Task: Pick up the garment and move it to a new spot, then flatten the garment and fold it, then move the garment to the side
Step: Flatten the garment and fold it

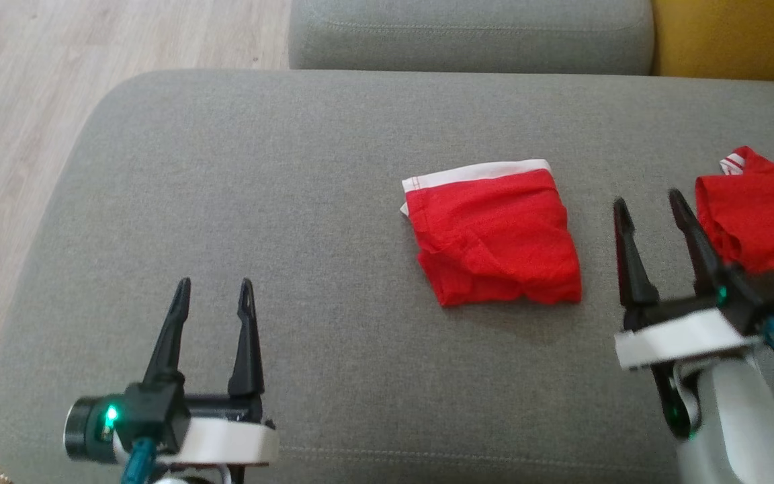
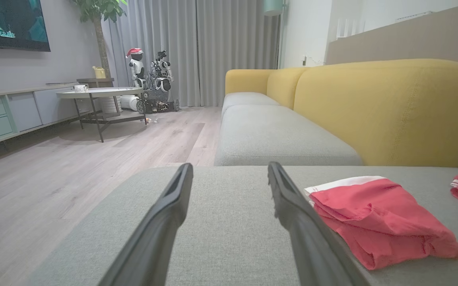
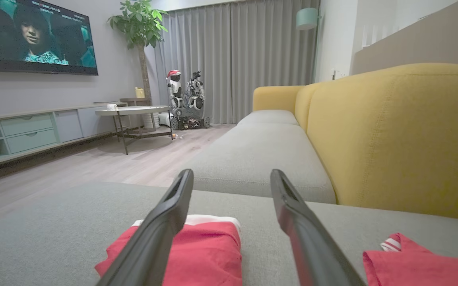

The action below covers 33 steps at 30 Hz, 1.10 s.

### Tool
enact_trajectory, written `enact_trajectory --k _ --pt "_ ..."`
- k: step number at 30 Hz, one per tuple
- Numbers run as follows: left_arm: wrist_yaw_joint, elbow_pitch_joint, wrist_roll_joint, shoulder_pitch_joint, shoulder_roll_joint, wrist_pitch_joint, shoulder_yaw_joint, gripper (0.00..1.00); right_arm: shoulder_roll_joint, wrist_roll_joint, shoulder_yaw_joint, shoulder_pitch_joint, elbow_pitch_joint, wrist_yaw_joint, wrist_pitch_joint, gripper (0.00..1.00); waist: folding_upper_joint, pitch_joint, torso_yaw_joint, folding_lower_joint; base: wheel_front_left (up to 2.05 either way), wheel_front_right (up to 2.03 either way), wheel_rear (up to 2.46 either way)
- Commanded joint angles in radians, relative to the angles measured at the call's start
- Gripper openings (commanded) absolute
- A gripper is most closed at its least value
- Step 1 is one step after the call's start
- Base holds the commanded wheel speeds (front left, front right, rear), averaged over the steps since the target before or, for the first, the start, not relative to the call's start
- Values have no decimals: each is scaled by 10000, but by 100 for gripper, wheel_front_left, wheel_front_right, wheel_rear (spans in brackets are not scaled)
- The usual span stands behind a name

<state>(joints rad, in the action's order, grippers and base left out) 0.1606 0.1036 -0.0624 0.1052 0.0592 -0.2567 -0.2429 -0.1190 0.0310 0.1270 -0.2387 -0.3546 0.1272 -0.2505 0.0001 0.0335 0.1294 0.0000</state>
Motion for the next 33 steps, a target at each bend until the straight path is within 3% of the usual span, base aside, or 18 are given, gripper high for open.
enact_trajectory --k 1,8,13,14,15,27,33 --pt "122 435 200 -114 41 -51 385 100 21 -49 67 157 596 35 -108 100 -1 -50 -11 0 0 0 0" --pt "416 571 529 559 67 -51 411 100 342 89 -329 1655 1275 35 -110 100 -1 -436 -25 0 0 0 0" --pt "439 561 622 624 73 -51 292 100 450 59 -108 1898 1170 35 -111 100 -1 -478 102 0 0 0 0" --pt "432 562 643 596 79 -51 254 100 431 26 -19 1816 1082 35 -111 40 -1 -457 142 0 0 0 0" --pt "422 572 660 561 83 -51 211 100 424 -7 -41 1717 892 35 -111 0 -1 -416 194 0 0 0 0" --pt "63 -350 545 64 67 -51 -522 100 -48 145 867 -1842 -3759 35 1455 0 -1 264 1349 0 0 0 0" --pt "-63 -803 273 -208 15 -51 -677 100 -297 370 1449 -2490 -5134 35 1639 0 -1 558 1790 0 0 0 0"
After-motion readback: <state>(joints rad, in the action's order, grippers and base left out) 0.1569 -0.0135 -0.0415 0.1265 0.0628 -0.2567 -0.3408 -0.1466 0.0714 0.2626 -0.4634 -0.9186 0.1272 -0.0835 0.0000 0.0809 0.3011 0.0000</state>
